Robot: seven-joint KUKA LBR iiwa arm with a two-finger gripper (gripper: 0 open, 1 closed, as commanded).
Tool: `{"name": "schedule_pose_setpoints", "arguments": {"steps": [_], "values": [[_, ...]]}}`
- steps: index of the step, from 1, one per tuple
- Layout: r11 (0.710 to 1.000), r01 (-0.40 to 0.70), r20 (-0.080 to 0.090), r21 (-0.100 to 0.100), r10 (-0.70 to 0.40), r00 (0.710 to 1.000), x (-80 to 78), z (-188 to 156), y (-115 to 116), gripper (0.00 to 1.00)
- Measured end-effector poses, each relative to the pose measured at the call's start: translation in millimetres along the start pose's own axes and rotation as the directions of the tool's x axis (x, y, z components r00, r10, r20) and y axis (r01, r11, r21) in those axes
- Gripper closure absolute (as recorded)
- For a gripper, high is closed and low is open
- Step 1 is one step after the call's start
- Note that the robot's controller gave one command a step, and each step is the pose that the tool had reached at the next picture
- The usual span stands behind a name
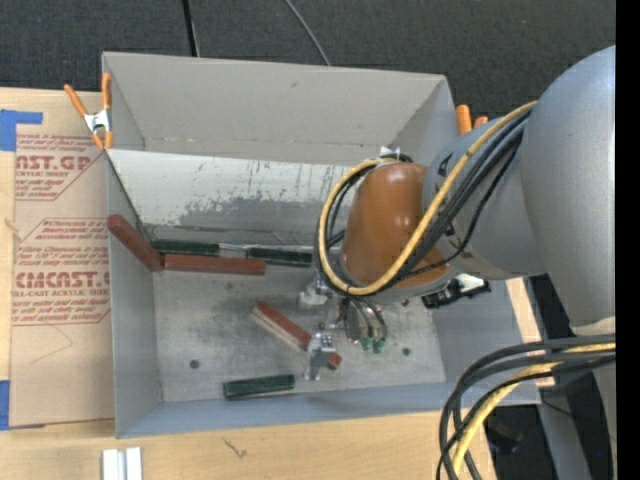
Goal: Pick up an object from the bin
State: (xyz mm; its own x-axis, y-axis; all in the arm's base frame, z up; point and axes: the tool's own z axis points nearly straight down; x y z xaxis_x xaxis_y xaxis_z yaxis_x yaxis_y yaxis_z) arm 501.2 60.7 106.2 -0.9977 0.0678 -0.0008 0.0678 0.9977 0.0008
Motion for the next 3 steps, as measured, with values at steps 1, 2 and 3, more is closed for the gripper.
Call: {"name": "schedule_pose_setpoints", "arguments": {"steps": [1, 2, 3], "values": [[0.981, -0.194, 0.001, 0.000, 0.194, 0.981, 9.4, 23.7, 9.3, 0.00], [0.997, -0.075, 0.020, -0.007, 0.075, 0.997, 16.1, 29.0, 16.0, 1.00], [0.997, -0.075, 0.020, -0.007, 0.075, 0.997, 16.1, 29.0, 16.0, 1.00]]}}
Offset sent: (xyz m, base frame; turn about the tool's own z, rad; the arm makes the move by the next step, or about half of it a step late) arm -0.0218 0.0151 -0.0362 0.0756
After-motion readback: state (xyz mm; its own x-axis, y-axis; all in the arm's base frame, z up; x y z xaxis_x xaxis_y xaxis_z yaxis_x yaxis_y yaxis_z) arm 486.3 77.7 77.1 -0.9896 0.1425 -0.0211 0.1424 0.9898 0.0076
